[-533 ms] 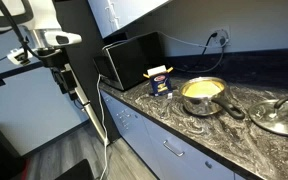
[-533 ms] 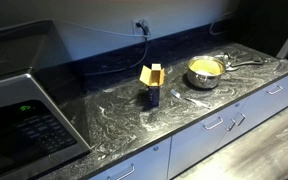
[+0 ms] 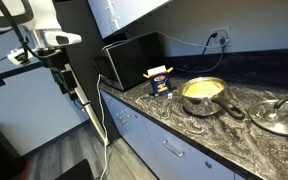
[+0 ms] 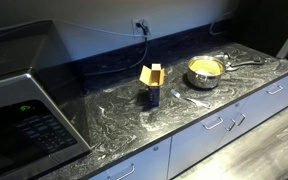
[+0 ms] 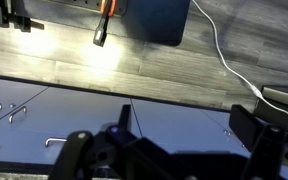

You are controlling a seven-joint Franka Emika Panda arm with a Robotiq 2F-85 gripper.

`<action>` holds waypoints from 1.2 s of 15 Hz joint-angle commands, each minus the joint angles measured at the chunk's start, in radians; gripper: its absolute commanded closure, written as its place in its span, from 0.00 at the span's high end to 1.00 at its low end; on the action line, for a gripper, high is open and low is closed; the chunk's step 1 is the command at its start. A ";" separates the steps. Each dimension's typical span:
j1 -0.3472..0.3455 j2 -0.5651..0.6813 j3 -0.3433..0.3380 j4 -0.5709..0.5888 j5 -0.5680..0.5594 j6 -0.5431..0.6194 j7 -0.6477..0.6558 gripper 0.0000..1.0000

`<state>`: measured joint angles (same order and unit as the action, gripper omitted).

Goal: Put the lid on the plate

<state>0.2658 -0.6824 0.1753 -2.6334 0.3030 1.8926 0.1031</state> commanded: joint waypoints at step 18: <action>-0.297 0.131 -0.139 0.278 -0.403 0.231 -0.030 1.00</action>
<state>0.0050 -0.6552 0.0583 -2.4233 -0.0580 2.0504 0.0938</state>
